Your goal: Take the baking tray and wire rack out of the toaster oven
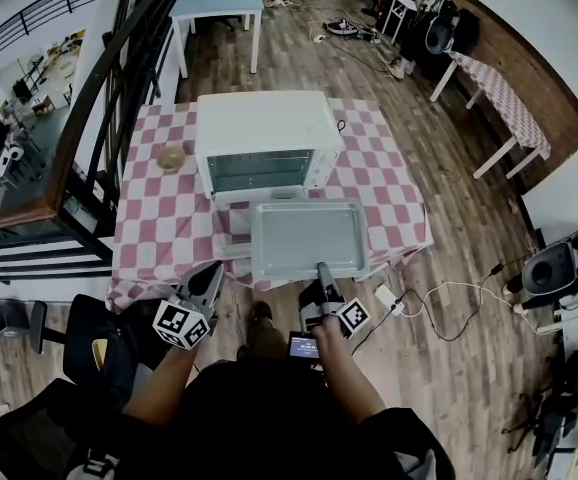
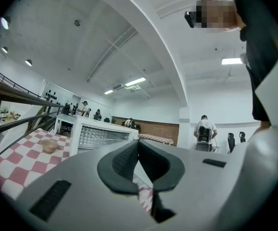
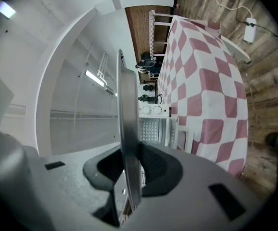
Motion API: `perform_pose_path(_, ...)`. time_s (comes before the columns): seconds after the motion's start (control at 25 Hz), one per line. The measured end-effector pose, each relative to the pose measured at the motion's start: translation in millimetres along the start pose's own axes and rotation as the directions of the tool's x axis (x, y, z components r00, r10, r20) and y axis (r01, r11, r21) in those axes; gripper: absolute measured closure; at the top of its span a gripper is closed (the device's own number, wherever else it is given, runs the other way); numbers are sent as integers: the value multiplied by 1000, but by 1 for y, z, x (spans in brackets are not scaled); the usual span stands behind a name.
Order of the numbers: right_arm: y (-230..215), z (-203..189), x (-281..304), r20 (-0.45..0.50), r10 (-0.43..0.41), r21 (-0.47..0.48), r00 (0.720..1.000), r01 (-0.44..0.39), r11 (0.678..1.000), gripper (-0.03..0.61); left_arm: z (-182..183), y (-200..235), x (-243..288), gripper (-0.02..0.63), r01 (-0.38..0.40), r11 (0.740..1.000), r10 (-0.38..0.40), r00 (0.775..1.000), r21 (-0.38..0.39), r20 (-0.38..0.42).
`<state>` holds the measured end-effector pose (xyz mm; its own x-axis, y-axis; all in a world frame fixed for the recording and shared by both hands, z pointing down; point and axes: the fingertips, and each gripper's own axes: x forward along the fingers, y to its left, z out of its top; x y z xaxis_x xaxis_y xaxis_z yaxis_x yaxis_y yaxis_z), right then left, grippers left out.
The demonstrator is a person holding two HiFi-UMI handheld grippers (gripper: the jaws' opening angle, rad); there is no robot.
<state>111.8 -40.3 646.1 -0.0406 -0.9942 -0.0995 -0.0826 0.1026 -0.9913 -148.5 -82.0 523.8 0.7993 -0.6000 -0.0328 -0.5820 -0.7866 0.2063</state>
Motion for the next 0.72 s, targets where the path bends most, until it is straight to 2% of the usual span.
perform_pose_path(0.32, 3, 63, -21, 111, 1, -18, 994, 1, 1000, 494, -11, -19, 52, 620, 58, 998, -57, 998, 12, -27)
perform_pose_path(0.72, -15, 171, -11, 189, -14, -24, 982, 19, 1000, 494, -27, -57, 167, 620, 163, 987, -162, 985, 6, -66)
